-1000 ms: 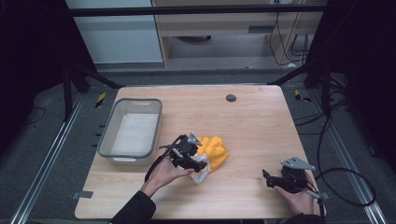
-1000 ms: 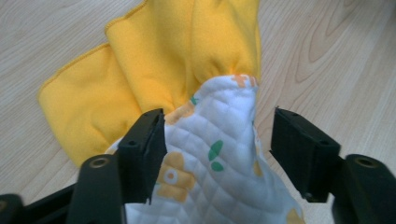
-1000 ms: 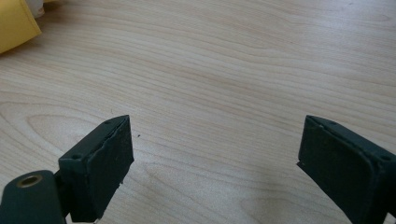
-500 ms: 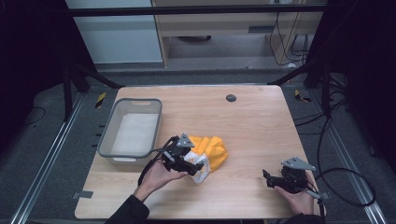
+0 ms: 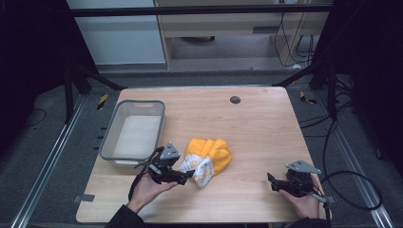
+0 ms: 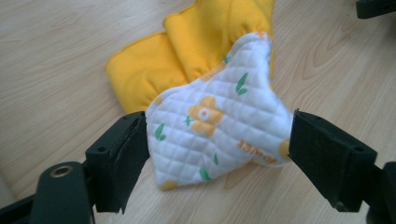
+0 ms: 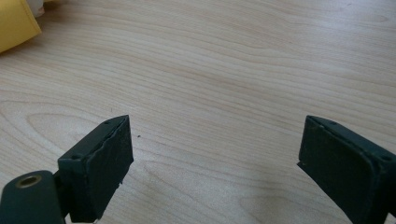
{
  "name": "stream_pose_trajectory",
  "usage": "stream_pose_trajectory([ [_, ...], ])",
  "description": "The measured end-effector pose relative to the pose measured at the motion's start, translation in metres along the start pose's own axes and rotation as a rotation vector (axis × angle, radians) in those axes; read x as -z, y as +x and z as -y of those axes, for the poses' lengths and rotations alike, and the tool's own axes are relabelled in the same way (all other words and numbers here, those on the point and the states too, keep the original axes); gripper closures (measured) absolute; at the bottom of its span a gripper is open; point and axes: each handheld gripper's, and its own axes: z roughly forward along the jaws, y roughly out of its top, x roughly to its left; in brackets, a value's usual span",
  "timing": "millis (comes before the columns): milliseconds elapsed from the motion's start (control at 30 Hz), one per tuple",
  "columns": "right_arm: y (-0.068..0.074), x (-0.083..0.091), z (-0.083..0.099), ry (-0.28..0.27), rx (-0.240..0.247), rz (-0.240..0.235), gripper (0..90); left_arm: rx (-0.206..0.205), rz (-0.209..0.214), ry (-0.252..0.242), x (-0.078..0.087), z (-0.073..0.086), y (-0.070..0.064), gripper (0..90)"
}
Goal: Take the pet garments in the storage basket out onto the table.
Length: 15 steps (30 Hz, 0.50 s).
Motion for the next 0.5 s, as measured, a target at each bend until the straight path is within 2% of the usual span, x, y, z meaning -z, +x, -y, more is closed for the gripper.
stream_pose_trajectory([
  [267,0.002,0.000,0.000,0.001,0.001,-0.007,9.4,0.052,-0.040,-0.034,0.015,0.030,0.008,20.1],
  [500,0.002,0.000,0.000,0.002,0.002,-0.010,9.0,0.078,-0.055,-0.022,0.025,0.050,0.012,20.2],
])
